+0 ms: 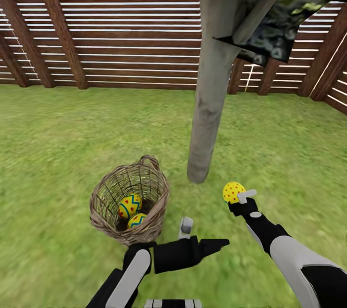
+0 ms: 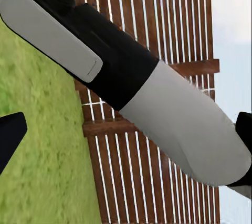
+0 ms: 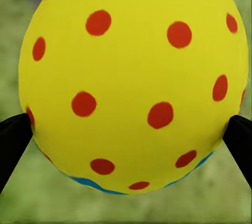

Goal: Take the three Easter eggs out of the wicker basket on the lawn in the garden, then place them on the lawn next to a single tree (choose any tree) so that all three eggs are next to the same tree and none are left in the basket.

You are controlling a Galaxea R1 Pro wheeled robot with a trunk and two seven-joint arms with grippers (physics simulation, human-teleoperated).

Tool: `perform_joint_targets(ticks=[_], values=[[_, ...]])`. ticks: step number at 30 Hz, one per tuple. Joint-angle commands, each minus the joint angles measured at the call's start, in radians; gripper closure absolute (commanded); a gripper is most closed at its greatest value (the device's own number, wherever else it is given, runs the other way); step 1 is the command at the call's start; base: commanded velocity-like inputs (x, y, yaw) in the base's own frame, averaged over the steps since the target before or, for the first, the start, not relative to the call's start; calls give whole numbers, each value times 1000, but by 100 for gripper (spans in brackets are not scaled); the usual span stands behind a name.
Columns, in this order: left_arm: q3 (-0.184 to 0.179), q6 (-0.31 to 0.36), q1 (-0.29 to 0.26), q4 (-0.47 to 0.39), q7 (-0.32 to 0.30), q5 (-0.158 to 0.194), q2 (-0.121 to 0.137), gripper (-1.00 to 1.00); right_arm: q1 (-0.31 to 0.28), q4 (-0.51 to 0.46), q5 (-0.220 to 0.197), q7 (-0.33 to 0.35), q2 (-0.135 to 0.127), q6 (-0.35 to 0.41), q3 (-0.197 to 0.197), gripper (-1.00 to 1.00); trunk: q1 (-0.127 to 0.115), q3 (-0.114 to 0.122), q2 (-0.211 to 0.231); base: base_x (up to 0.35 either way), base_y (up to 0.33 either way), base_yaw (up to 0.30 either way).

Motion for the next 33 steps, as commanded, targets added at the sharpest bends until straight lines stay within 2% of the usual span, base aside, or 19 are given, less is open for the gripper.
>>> perform_joint_targets(ticks=[1, 2, 3, 6, 8, 11, 15, 18, 19, 23, 25, 27, 33], values=[[1, 5, 0, -1, 0, 33, -5, -100, -1, 2, 1, -4, -1, -3, 6, 100, 0, -5, -1, 0, 0, 0], [1, 4, 0, -1, 1, 66, -8, -100, -1, 3, -1, -4, -1, -13, 6, 100, 1, -9, -1, 0, 0, 0], [1, 2, 0, -1, 2, 82, -9, -100, -1, 9, -1, -4, -1, -36, 6, 100, 1, -12, -1, 0, 0, 0], [-3, -61, 0, -1, 2, 93, -12, -100, -1, 18, -1, -4, -1, -64, 6, 100, 2, -24, -2, 0, 0, 0], [-5, -78, -1, -4, 2, 94, -13, -100, -1, 19, -6, -4, 1, -73, 6, 100, 3, -32, -2, 0, 0, 0], [-5, -83, 0, -5, 1, 94, -13, -100, -1, 18, -8, -5, 53, -84, 5, 100, 5, -43, -3, 0, 0, 0], [-5, -83, 0, -5, 1, 94, -13, -100, -5, 11, -11, -26, 77, -91, 0, 100, 6, -59, -4, 0, 0, 0], [-5, -84, -1, -8, 2, 94, -13, -100, -5, 13, -10, -47, 78, -194, -2, 100, 8, -70, -5, 0, 0, 0], [-5, -84, -1, -4, 4, 94, -13, -100, -5, 13, -10, -50, 79, -203, -1, 100, 8, -74, -5, 0, 0, 0], [-5, -87, 0, 3, 8, 94, -13, -100, -5, 15, -13, -57, 83, -208, 0, 100, 8, -74, -5, 0, 0, 0], [-7, -127, 0, 4, 6, 94, -13, -100, -5, 16, -14, -64, 84, -208, -1, 100, 8, -74, -5, 0, -60, 73], [-8, -150, -1, 10, 5, 94, -13, -100, -5, 17, -12, -103, 85, -208, 0, 100, 8, -74, -5, 0, -263, 262], [-8, -154, 0, 10, 5, 94, -13, -100, -5, 18, -12, -111, 87, -212, 1, 100, 8, -74, -5, 0, -291, 289]])
